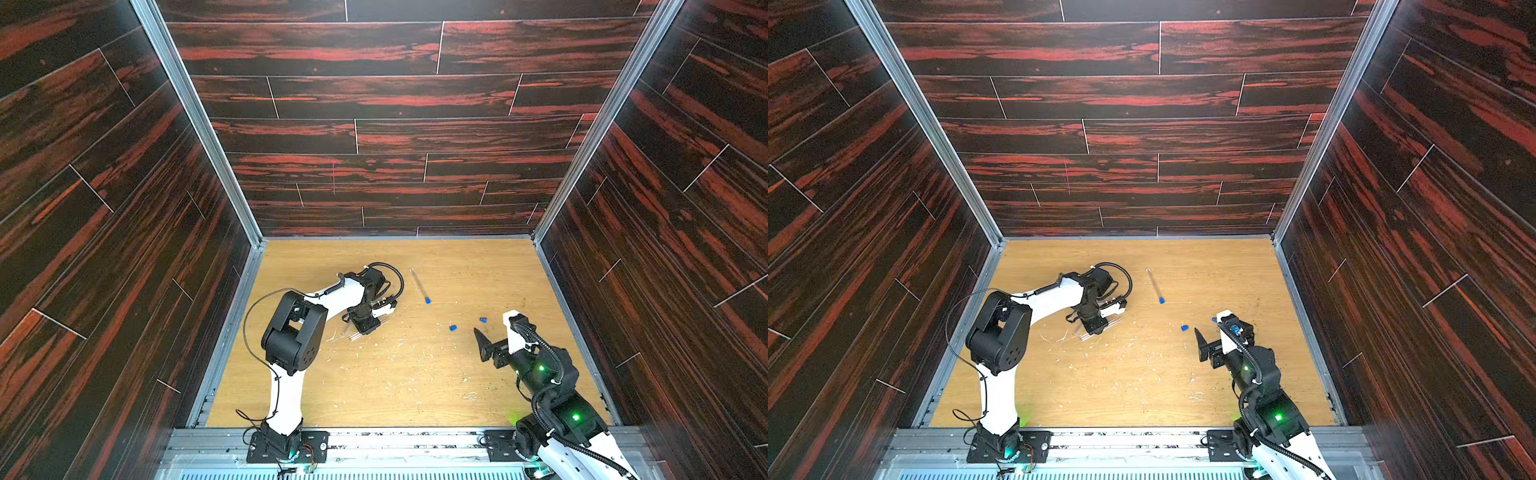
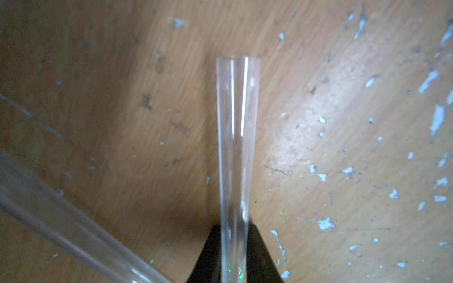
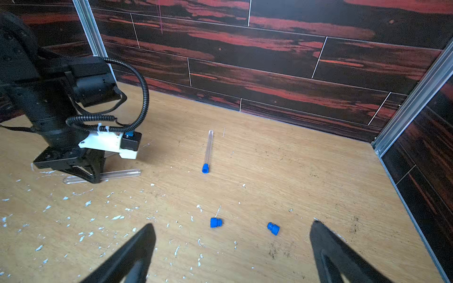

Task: Insert stoppers into test tubes
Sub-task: Pick up the test tube at the center of the board.

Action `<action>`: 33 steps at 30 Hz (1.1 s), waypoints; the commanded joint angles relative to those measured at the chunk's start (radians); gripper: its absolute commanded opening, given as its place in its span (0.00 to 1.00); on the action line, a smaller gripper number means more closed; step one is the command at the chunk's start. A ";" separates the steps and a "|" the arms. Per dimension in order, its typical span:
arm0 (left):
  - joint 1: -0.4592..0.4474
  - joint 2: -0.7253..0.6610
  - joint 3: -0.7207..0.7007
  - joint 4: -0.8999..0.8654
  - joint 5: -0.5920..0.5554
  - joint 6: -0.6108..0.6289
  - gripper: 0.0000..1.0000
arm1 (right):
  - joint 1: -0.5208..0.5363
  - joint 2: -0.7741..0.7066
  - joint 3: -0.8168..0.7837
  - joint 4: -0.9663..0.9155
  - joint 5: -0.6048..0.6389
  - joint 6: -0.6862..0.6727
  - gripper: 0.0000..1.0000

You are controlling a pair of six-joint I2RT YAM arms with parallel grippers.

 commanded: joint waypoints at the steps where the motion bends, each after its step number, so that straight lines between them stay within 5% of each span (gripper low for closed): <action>1: -0.019 0.010 -0.022 -0.034 0.005 0.035 0.19 | -0.002 -0.020 -0.009 0.012 0.011 0.006 0.99; 22: -0.041 -0.141 -0.051 -0.031 0.089 0.082 0.12 | -0.002 -0.022 -0.005 0.004 -0.005 0.020 0.99; 33: -0.082 -0.243 0.011 -0.014 0.143 0.244 0.12 | -0.002 0.002 0.052 -0.021 -0.029 0.127 0.99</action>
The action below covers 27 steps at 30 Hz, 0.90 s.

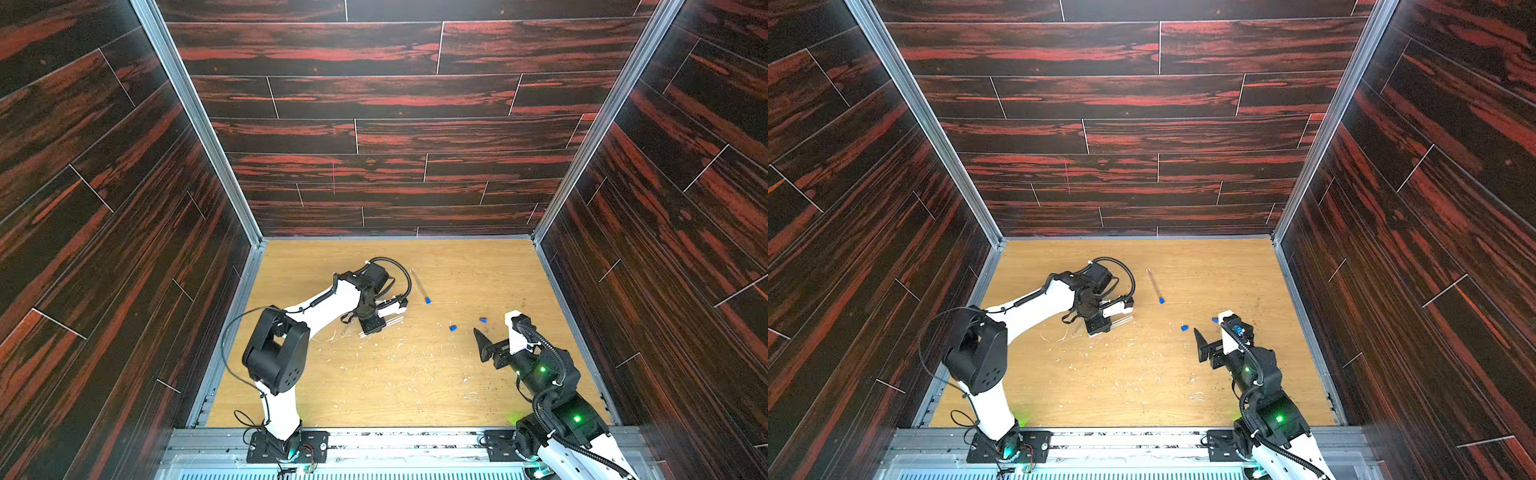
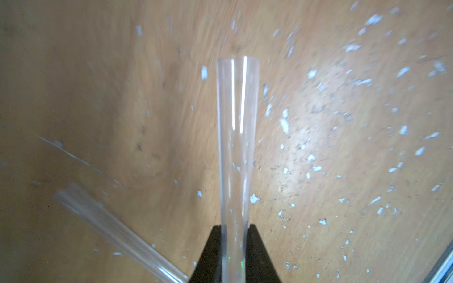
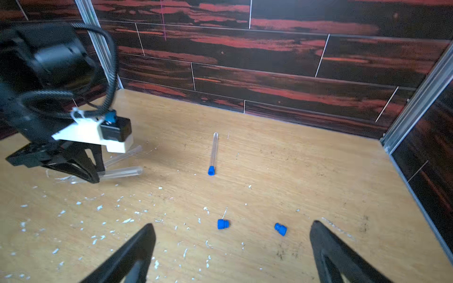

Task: Insert stoppers into test tubes
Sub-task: Pick up the test tube at the center of the board.

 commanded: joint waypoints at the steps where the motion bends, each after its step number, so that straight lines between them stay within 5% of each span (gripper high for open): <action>1: -0.023 -0.049 0.045 -0.015 0.022 0.116 0.12 | -0.002 0.014 0.053 -0.015 -0.019 0.077 0.99; 21: -0.133 -0.103 0.172 0.054 -0.037 0.393 0.11 | -0.016 0.193 0.162 -0.027 -0.453 0.472 0.99; 27: -0.158 -0.149 0.120 0.118 -0.051 0.517 0.11 | -0.193 0.297 0.133 0.136 -0.797 0.783 0.99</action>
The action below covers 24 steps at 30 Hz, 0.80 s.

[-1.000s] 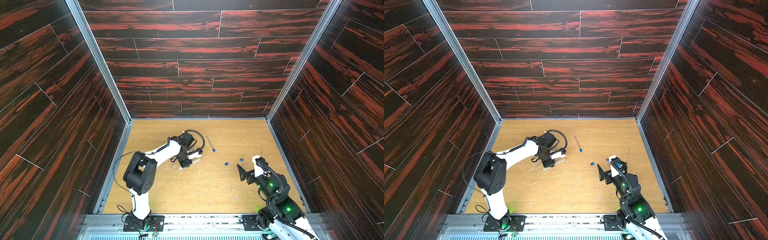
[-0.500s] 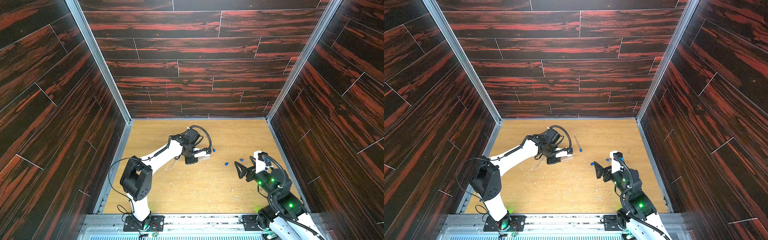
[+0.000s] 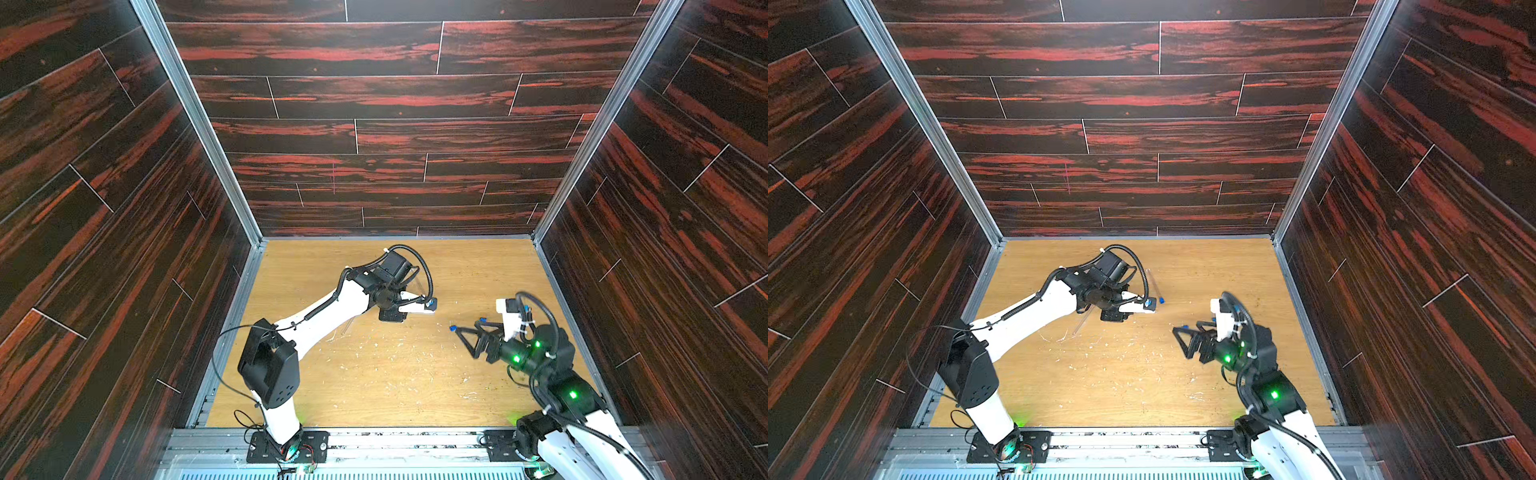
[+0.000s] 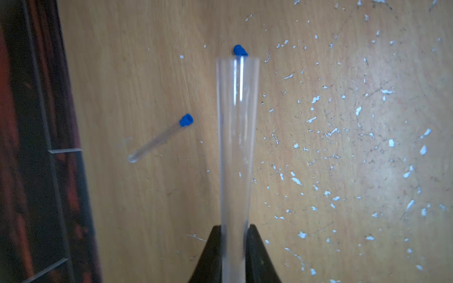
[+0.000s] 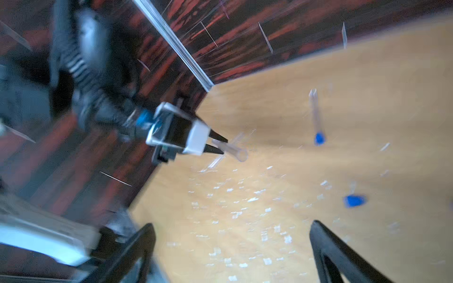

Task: Insert stoppers into test tubes
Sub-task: Pick up the test tube at the center of the board.

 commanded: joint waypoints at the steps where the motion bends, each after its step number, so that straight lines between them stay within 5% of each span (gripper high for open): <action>1: -0.013 -0.075 -0.029 0.050 -0.010 0.118 0.11 | -0.084 0.038 -0.024 0.167 -0.245 0.275 0.99; 10: -0.069 -0.096 -0.047 0.111 -0.021 0.159 0.11 | -0.101 0.011 -0.096 0.253 -0.271 0.307 0.97; 24: -0.214 -0.047 0.046 0.073 -0.080 -0.009 0.11 | -0.097 0.019 -0.126 0.241 -0.160 0.286 0.73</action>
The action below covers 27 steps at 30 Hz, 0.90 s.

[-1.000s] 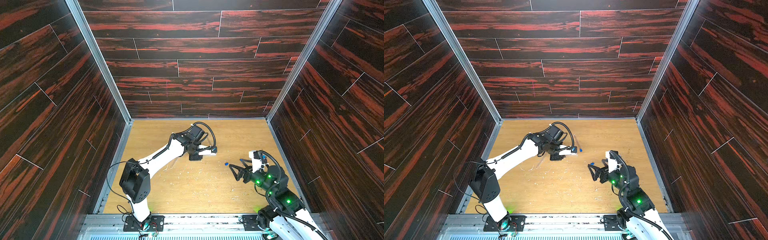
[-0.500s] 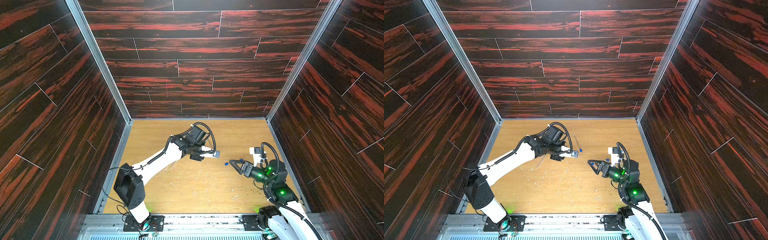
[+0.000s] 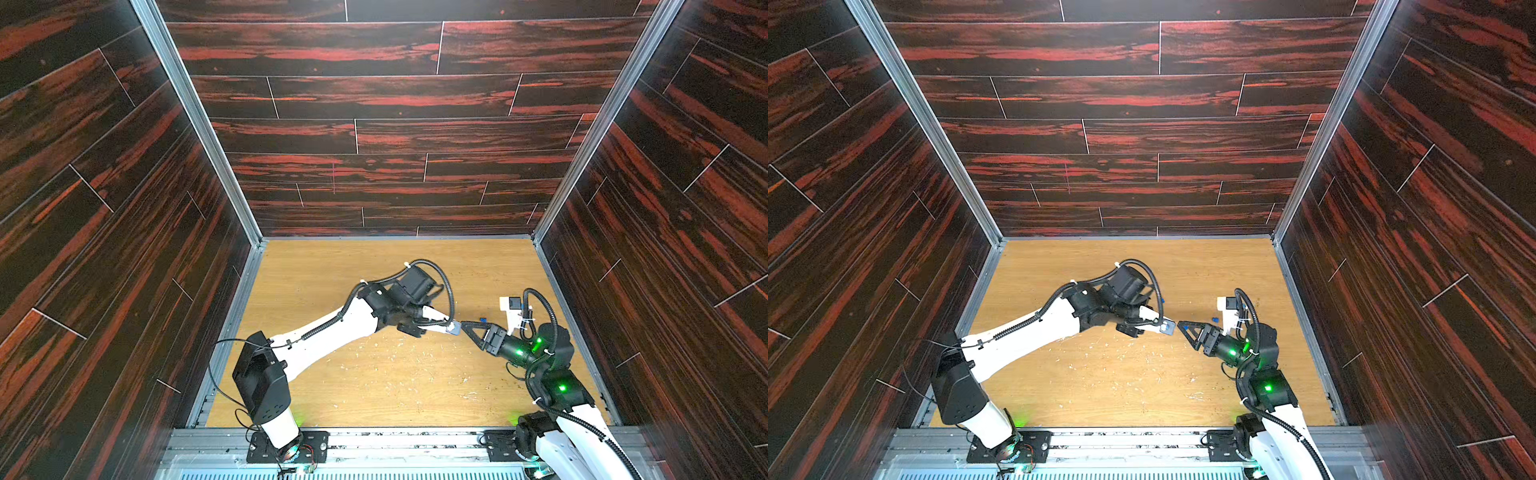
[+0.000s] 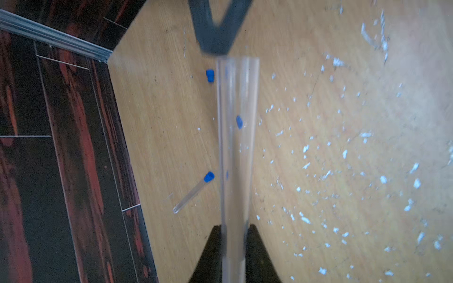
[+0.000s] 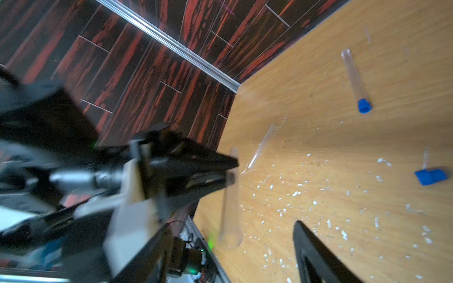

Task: Insert stoppers into test tubes
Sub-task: Pick up the test tube at the center of the board.

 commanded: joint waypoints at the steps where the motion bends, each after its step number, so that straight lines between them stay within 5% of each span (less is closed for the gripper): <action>1: -0.015 0.016 0.053 -0.030 -0.012 -0.045 0.11 | 0.001 -0.002 -0.013 0.018 0.031 0.001 0.71; 27: -0.098 0.099 0.150 -0.049 -0.025 -0.018 0.10 | 0.034 0.006 -0.031 0.034 0.034 0.004 0.30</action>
